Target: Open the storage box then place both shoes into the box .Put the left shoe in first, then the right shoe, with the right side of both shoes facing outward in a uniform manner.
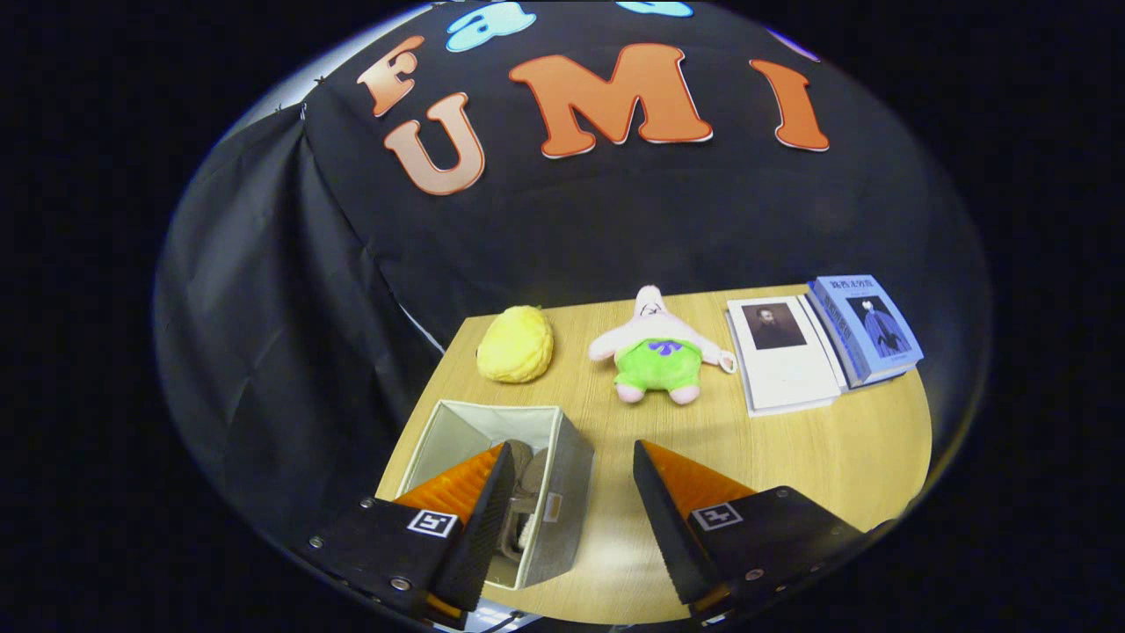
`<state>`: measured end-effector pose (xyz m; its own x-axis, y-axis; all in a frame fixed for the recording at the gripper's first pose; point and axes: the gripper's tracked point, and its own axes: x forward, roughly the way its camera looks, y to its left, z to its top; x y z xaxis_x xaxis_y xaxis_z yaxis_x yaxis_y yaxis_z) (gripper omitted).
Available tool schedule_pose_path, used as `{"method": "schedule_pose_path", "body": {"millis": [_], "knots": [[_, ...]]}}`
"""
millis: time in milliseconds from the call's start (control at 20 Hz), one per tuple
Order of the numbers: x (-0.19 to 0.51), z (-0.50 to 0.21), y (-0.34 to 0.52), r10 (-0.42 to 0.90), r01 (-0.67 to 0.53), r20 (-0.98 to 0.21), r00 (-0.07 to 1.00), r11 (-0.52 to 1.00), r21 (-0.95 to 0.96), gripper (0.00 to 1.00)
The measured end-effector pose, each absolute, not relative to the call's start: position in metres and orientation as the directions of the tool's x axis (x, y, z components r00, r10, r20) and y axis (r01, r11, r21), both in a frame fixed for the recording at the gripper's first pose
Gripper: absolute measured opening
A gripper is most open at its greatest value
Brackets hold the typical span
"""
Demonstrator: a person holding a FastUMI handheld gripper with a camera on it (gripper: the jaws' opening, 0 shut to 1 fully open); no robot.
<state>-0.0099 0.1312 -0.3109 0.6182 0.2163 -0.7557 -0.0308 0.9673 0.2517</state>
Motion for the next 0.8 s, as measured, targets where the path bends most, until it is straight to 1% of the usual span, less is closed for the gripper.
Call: {"method": "schedule_pose_path", "body": {"millis": [100, 250, 400, 600, 800], "knots": [[-0.005, -0.297, 0.118, 0.213, -0.044, -0.72, 0.661, 0.968, 0.246, 0.84], [0.001, -0.281, 0.092, 0.171, -0.065, -0.686, 0.708, 0.982, 0.177, 0.9], [0.005, -0.265, 0.076, 0.153, -0.064, -0.642, 0.751, 0.985, 0.16, 0.96], [0.021, -0.226, 0.053, 0.119, -0.075, -0.51, 0.852, 0.992, 0.105, 0.97], [0.029, -0.182, 0.03, 0.083, -0.076, -0.359, 0.93, 0.997, 0.033, 0.98]]}}
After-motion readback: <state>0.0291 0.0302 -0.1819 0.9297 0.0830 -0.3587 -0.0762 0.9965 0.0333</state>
